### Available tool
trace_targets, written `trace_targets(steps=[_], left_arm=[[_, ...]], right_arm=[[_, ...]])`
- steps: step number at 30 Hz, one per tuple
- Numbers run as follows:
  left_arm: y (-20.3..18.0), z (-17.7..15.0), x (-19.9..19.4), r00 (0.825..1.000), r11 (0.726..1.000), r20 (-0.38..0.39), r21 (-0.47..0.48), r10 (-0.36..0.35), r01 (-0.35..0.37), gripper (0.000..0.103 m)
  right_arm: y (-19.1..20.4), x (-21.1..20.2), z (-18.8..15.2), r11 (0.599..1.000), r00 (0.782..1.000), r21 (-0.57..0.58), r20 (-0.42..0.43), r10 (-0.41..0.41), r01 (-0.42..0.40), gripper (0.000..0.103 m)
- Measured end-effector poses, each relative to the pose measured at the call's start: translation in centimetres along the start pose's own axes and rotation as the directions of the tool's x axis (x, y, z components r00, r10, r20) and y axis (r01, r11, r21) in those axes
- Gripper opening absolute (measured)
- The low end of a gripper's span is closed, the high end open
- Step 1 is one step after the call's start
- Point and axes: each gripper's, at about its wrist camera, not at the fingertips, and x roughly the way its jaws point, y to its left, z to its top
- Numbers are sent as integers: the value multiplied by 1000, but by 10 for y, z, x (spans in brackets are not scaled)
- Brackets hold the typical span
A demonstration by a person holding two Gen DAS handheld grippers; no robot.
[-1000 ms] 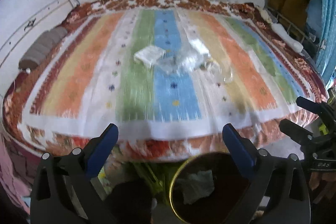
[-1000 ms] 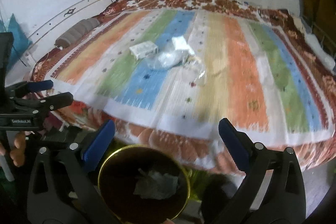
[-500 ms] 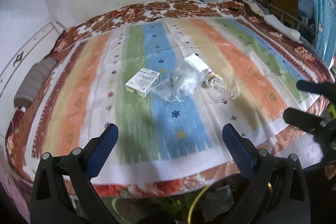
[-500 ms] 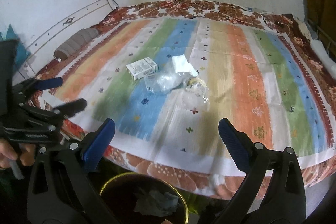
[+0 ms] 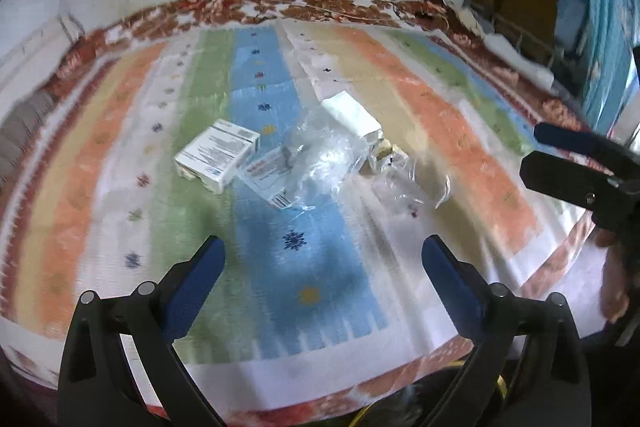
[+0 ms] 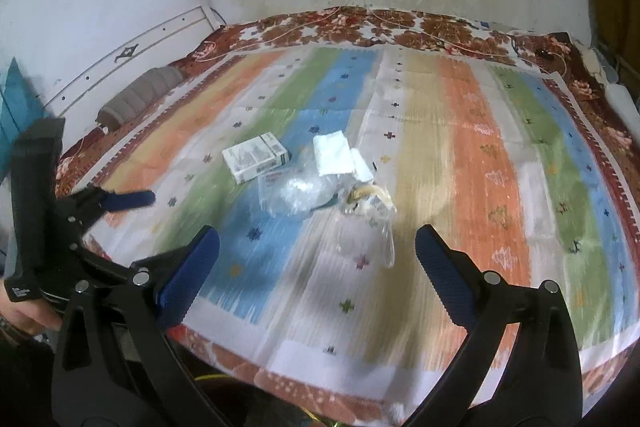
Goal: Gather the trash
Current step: 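Move both tools back over the plastic bags and box on the bed, then close the left tool on clear plastic bag while right tool grasps white tissue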
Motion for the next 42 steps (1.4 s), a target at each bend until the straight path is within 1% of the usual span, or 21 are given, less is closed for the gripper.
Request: trace_targets(steps=[2,5,8,11,14,18,20,22,26,30,35,39,42], left_arm=[[2,1,10,1000,1000,-9,-13,-13,13,96],[1,3,22,1000,1000,-5,4,-5,5,96],[5,8,32,1000,1000,-10,-13,3,-3,96],[8,12,40,1000,999,-7,-48,2,-3,96],[6,15,48,1000,999,-9,-38,8,-8,96],[9,14,60,999,999,-30,-32,20,-21,96],[11,17,64,999,999,-34,-41,13,-14,96],[12,20,68,999,999,-36,-44,0,-1,95],[11,23,79,999,999,-44,-43,-3,1,93],[11,26,90,999,999,-49,-39,-4,2,91],[15,29,103,998,999,-63,-37,-1,-1,86],[21,32,109,998,998,-61,-59,-28,25,84],[20,35,110,998,998,-52,-51,-41,38,83]], right_arm=[[-3,11,3,1000,1000,-4,-5,3,-3,93],[-6,26,6,1000,1000,-10,-25,-2,2,89],[-10,38,12,1000,1000,18,-30,9,-8,88],[-13,49,17,999,999,36,-33,17,-16,87],[-17,61,21,998,999,59,-35,25,-23,85],[-23,74,27,994,998,98,-46,46,-42,84],[-29,84,30,989,996,133,-58,73,-65,82],[-34,91,32,986,995,153,-64,73,-63,80],[-41,107,39,986,994,160,-81,67,-53,74],[-42,121,49,986,995,157,-77,67,-54,71],[-45,142,54,986,993,159,-104,64,-47,61],[-45,156,59,983,990,172,-111,84,-64,57],[-43,165,59,981,989,179,-118,92,-70,53]])
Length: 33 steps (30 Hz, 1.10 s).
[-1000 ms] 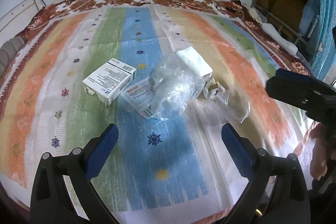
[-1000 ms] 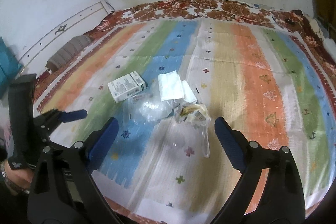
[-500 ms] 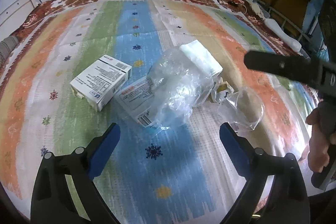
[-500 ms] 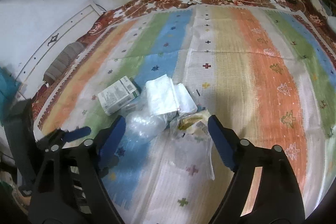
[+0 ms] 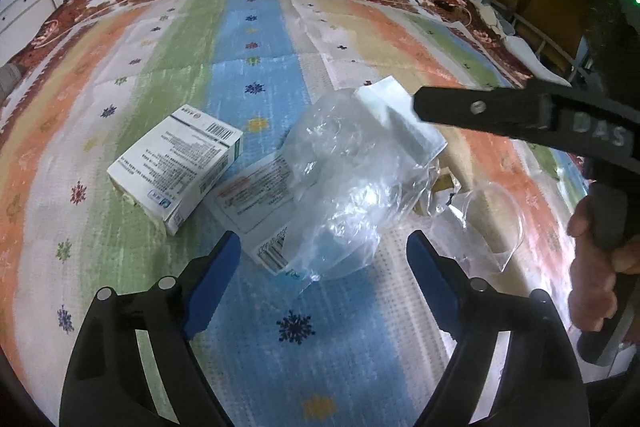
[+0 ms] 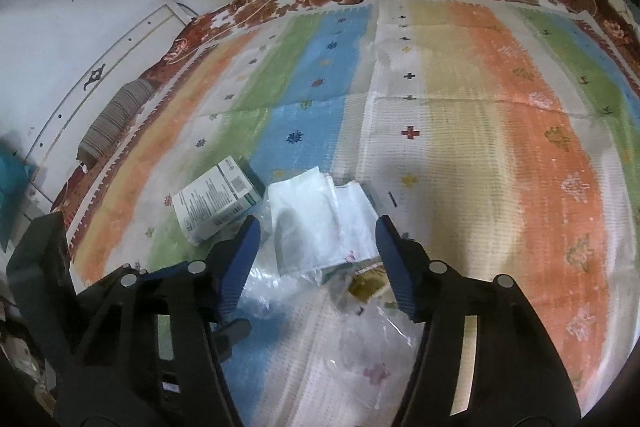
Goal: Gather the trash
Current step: 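Close the left tool on clear plastic bag while right tool grasps white tissue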
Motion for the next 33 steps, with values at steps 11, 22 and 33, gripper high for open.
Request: trace_targets(steps=[11,22,33], left_arm=[[-7,7,15,999,999,2,2,-33,33,79],[-6,4,24,999,999,-29,-14,-44,44,33],[5,18,-4,999,995,24,-93,-25,27,21]], right_arm=[[-4,18,0,1000,999,19,-32,14,-14,32],[-2,10,1,1000,1000,-10,-10,3,-3,6],[-1,-17,10,1000,998,-21,52,-23,24,4]])
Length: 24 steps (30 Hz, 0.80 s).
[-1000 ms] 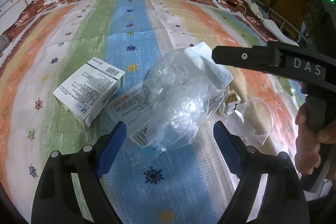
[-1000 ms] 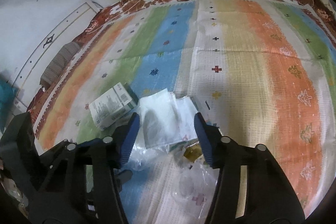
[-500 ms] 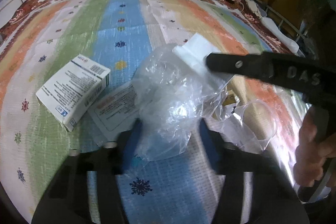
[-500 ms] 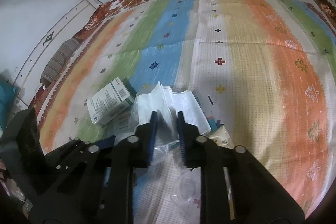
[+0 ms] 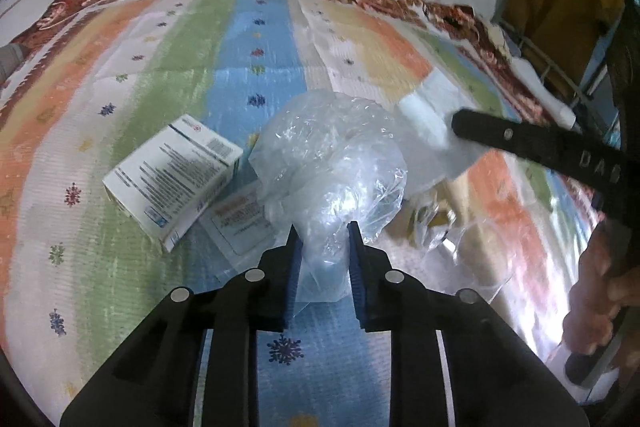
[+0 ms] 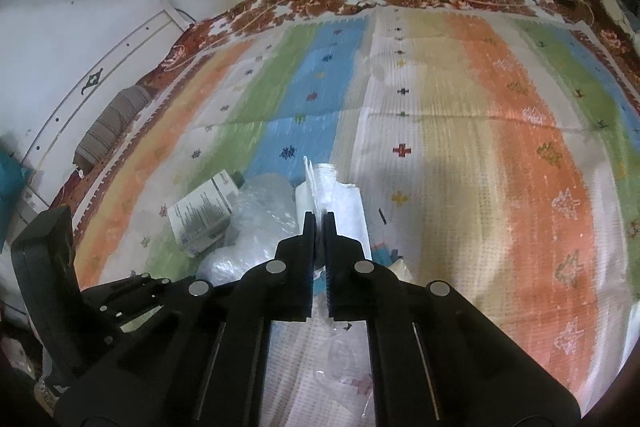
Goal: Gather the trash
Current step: 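Close the left tool on clear plastic bag while right tool grasps white tissue, then lift the bag and tissue and carry both toward the bin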
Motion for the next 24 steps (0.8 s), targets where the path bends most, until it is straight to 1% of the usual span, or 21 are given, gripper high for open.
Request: trace_targets(steps=[4,8,13,20,24], left_arm=[[-4,7,-10,1000,1000,12,-1,27,-27,20],[-1,9,-17,997,997,3,-20,76,-76,19],[4,8,-26,993,993,-14,-41,114,-115,18],[3,10,-46,993,991,-7,-55,121,-121,16],[-5,7,-52,992,992,-42,-27,120,-121,15]], right_arm=[[10,-6,1,1000,1000,-27,13,-7,8,3],[20,-15,2,999,999,-50,32,-12,14,3],[35,-27,1,994,998,-104,47,-32,37,3],[45,-50,-8,990,997,-128,59,-48,55,3],[49,-64,-17,986,996,-152,59,-64,72,3]])
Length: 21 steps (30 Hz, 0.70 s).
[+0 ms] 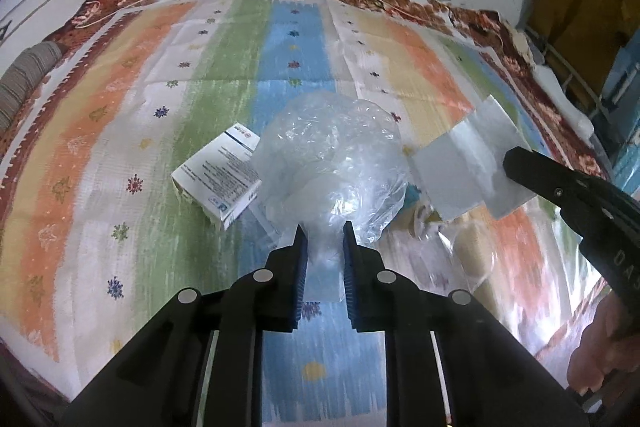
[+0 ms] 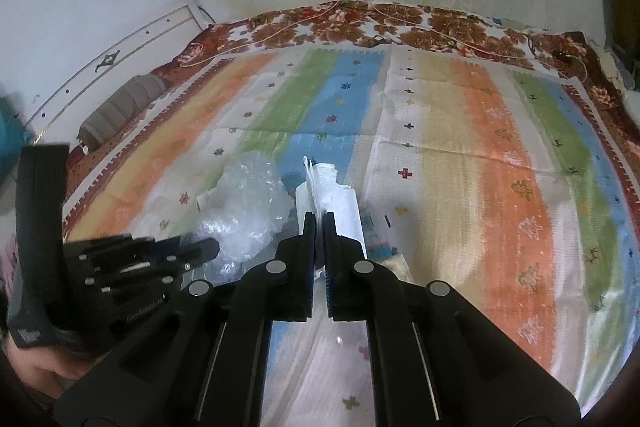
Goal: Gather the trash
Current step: 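Lift the bag and tissue and carry both toward the bin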
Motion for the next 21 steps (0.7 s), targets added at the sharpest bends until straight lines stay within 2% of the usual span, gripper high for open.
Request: trace_targets(steps=[11,21], left_arm=[[-12,-9,-35,1000,1000,-1,-10,-23,23,12],[-14,-26,-70,998,995,-10,-77,-65,64,11]], right_arm=[[6,-34,-19,1000,1000,-13,7,-13,13,3],[10,-76,-44,1000,1000,-29,21,-12,12,3]])
